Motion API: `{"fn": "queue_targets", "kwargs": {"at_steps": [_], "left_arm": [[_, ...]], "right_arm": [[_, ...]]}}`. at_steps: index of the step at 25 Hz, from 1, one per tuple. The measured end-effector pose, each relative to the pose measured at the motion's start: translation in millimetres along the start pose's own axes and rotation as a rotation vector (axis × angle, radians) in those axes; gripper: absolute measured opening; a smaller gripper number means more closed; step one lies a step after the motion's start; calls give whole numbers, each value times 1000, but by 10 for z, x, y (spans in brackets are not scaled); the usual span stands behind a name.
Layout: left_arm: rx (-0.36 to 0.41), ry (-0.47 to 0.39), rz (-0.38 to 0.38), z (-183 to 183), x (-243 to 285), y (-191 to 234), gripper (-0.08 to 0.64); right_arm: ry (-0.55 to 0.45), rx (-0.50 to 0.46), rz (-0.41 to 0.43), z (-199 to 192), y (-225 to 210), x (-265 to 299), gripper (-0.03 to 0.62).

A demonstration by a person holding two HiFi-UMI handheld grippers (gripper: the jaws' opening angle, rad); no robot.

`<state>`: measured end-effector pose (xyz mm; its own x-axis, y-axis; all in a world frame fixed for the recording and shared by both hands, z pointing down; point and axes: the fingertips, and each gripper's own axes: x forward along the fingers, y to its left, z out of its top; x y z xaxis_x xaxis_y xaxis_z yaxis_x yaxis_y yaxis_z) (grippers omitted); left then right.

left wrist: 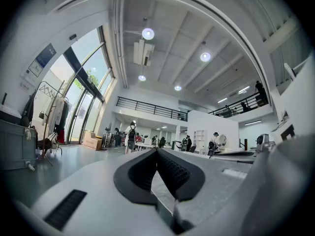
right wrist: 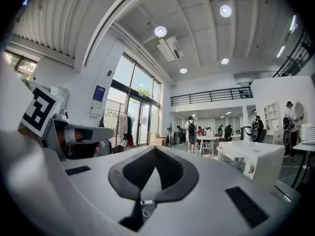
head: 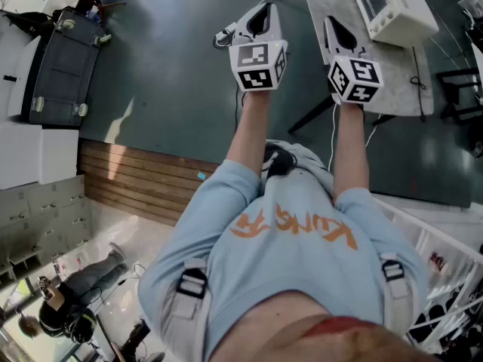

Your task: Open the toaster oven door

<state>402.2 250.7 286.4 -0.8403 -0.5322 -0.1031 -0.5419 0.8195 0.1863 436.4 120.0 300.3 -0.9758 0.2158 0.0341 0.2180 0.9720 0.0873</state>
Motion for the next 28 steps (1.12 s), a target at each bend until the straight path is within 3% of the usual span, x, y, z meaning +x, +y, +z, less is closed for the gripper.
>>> {"fn": "queue_targets", "kwargs": {"at_steps": [12,28], "left_arm": [[12,7,-7,92,-12,155,2],[26,21,-80,111,303,69,2]], "right_arm": [[-92,28,-30,217,41,78,-3],[-117,-16,-111,393,-268,139,-3]]}}
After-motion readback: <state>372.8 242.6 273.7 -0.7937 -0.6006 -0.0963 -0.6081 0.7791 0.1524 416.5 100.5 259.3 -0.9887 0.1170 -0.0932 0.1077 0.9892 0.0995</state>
